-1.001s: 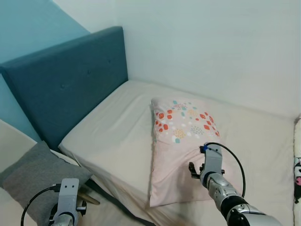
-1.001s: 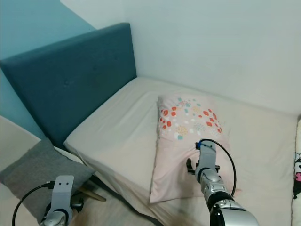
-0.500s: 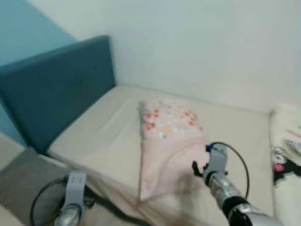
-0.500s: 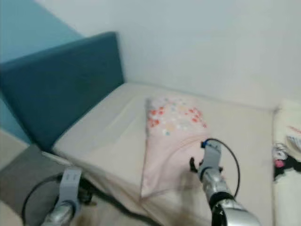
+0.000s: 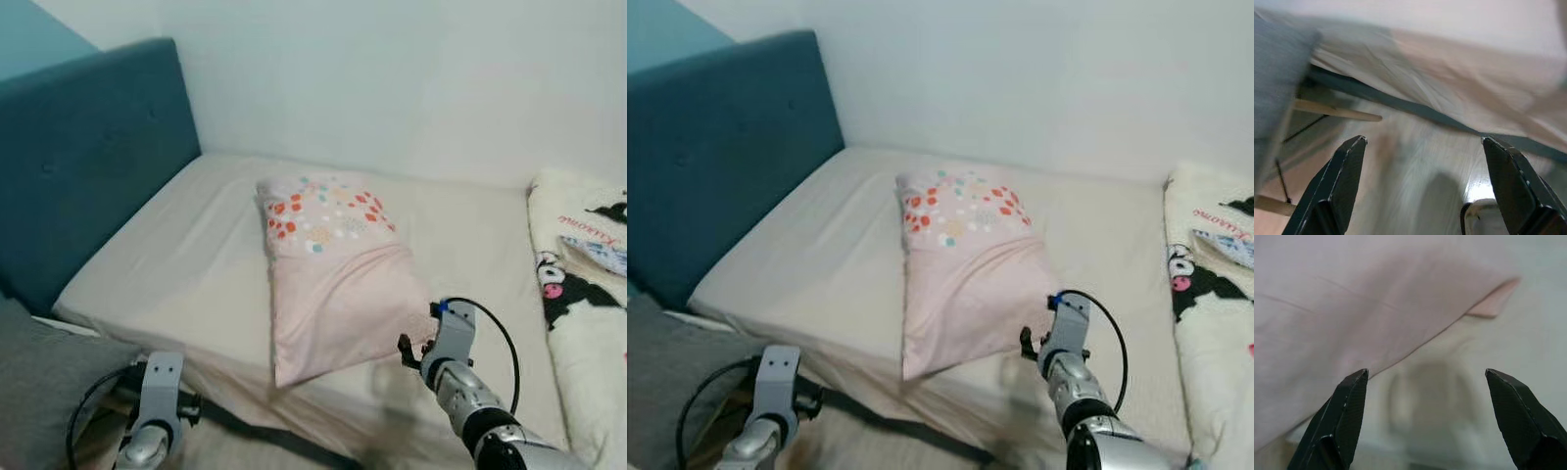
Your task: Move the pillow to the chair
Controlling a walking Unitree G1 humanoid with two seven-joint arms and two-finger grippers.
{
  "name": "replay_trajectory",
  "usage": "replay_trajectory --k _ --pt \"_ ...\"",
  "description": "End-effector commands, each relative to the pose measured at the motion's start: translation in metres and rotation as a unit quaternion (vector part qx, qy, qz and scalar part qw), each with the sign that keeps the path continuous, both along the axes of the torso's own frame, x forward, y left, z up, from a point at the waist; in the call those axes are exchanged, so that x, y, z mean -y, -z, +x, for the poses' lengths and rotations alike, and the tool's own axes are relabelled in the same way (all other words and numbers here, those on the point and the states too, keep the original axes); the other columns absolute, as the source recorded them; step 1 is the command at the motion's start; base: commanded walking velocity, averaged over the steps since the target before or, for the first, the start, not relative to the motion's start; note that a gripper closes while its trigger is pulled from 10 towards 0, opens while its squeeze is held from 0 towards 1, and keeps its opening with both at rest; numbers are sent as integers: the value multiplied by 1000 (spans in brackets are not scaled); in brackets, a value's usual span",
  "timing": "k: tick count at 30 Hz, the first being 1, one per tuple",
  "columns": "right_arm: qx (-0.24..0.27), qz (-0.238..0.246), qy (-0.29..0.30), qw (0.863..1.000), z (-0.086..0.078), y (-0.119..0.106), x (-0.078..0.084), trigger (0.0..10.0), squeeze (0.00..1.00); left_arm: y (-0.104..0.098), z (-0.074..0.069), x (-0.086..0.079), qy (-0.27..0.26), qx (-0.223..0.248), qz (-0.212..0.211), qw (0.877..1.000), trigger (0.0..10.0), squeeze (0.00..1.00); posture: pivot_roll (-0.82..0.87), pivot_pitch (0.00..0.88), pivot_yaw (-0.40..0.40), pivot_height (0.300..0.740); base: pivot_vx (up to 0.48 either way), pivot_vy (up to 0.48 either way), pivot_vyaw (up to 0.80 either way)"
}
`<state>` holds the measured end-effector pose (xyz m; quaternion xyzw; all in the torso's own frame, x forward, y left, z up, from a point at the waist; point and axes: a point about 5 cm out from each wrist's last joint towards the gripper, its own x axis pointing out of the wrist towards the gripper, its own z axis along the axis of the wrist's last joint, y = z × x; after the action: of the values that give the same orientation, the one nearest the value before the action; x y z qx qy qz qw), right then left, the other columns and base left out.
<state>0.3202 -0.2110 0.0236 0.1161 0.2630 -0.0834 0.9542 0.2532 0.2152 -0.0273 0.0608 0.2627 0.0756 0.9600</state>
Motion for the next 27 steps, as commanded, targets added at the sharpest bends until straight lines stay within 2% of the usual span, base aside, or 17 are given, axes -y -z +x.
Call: replay_trajectory --k 1,3,8,11,12,15,17,22,25,26,27 --pt "18 25 0 1000 5 -5 -6 10000 0 0 -1 -3 3 -2 9 1000 10000 0 -90 54 -3 580 0 0 0" --pt "27 41 2 999 7 -7 -7 10000 0 -1 0 -4 3 0 10 1000 10000 0 -88 57 -2 575 0 0 0" --pt "88 162 19 983 17 -22 -10 10000 0 -5 4 -6 2 12 15 1000 10000 0 -80 62 1 550 0 0 0" --pt "126 246 21 961 22 -30 -12 10000 0 -8 6 -8 1 22 20 1000 10000 0 -76 66 4 535 0 0 0" --pt "126 246 21 961 22 -30 -12 10000 0 -8 6 -8 1 22 20 1000 10000 0 -76 66 4 535 0 0 0" --pt "157 319 18 935 25 -37 -14 10000 0 -11 6 -12 1 31 27 999 10000 0 -58 83 13 520 0 0 0" --pt "164 339 25 926 25 -37 -14 10000 0 -12 5 -15 1 36 31 999 10000 0 -52 88 16 510 0 0 0" --pt "155 348 51 923 22 -31 -14 10000 0 -16 3 -22 1 50 43 998 10000 0 -19 119 33 490 0 0 0" --pt "160 363 53 917 22 -32 -16 10000 0 -20 5 -26 4 63 54 997 10000 0 -5 130 40 480 0 0 0" --pt "174 381 45 907 24 -35 -18 10000 0 -26 5 -31 7 79 69 994 10000 0 8 145 48 470 0 0 0" --pt "174 381 45 907 24 -35 -18 10000 0 -26 5 -31 7 79 69 994 10000 0 8 145 48 470 0 0 0"
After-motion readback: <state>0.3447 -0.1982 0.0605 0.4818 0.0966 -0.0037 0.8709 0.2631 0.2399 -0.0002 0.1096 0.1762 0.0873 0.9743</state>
